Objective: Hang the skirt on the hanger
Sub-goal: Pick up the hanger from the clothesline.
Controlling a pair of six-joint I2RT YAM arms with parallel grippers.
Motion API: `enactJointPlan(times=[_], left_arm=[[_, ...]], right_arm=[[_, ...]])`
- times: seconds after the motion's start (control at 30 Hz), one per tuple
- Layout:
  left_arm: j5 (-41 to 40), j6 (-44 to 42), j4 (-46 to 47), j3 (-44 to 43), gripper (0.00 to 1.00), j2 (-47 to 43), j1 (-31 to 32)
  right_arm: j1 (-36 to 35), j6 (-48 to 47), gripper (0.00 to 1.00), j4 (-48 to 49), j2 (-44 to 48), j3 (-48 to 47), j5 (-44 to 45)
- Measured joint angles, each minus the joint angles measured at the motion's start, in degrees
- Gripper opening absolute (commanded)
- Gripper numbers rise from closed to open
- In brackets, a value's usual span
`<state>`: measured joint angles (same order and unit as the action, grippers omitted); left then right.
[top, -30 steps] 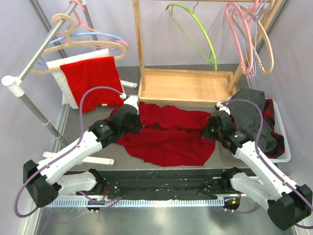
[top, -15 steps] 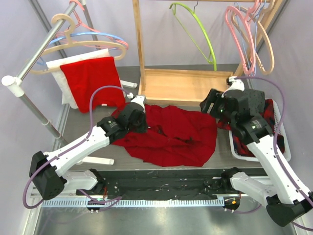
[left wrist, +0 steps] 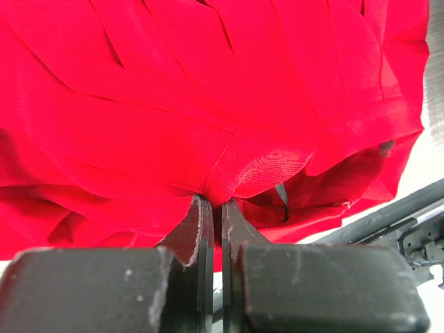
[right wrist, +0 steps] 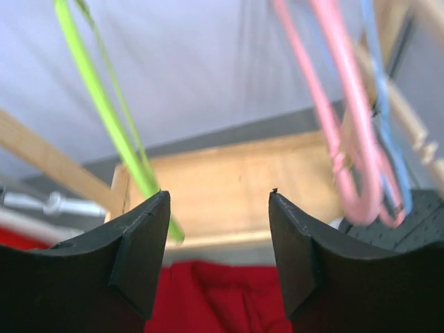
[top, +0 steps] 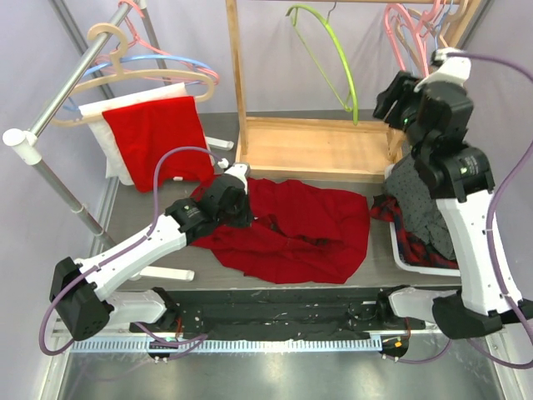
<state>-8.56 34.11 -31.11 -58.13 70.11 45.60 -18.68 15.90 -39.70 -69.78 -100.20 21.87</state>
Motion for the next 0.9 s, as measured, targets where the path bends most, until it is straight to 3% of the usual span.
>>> enactJointPlan(times=[0.17,0.4,0.63,0.9], left_arm=[[1.33,0.0,0.07,0.09,0.0,0.02,-0.04],[2.78,0.02,0.83,0.09,0.0,0.57,-0.07],[3.72,0.17,0.9,0.11,0.0,0.76,-0.15],[3.78,0.24,0.87,0.11,0.0,0.76,-0.24]], right_arm=[[10.16,-0.9,0.52,1.44,-5.44,-10.03,-4.5],[27.43,0.74,0.37,2.25,-12.7,-17.35,-18.25],[33.73,1.44,0.26,2.4,-20.2,-21.51,-29.66],[35.17,1.44,0.27,3.8,-24.59,-23.85,-37.09]])
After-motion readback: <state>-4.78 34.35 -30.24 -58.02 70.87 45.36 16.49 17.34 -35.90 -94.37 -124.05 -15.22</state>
